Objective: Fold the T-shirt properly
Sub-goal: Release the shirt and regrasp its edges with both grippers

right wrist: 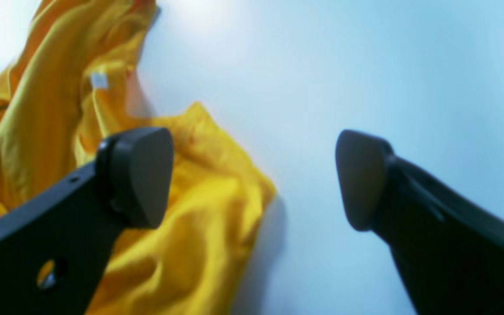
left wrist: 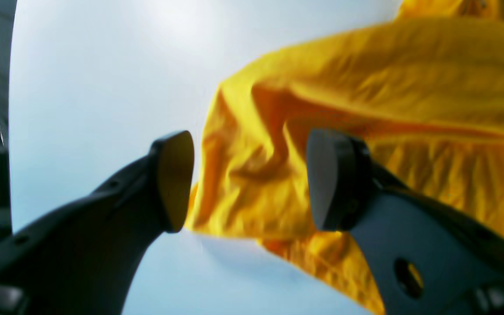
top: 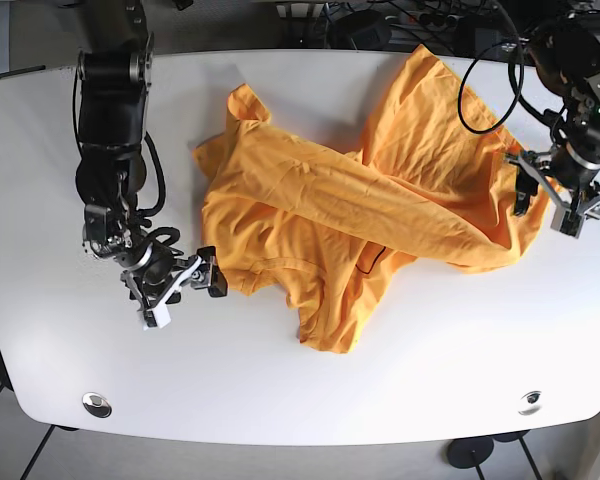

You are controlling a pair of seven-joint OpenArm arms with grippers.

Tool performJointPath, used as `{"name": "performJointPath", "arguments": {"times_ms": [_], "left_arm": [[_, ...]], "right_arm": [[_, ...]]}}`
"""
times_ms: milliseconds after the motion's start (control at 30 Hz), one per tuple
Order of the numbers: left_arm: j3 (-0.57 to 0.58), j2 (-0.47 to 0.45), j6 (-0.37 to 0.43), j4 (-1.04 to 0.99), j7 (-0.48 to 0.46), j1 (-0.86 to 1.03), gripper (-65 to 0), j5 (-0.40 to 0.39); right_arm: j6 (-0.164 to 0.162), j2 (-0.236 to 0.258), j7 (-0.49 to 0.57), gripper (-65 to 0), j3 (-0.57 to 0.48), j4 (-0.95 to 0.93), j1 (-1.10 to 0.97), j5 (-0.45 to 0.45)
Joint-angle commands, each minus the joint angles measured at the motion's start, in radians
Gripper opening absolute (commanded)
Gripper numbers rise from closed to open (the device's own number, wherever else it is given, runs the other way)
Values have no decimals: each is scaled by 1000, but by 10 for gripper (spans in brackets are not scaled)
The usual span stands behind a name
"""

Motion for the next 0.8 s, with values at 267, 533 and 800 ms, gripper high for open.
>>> {"name": "performJointPath", "arguments": {"times_ms": [267,533,800], "left_arm": [[-203,23,5,11,-21,134,-272,-58],[63,81,5,14,-33,313,-272,-151],[308,19,5,17,-115,378,-271,0]], "right_arm": [[4,-42,135,-97,-142,-179,42,17],[4,-85,135,-461,-142,-184,31,12],[4,-79,135,-512,-139,-184,31,14]]}}
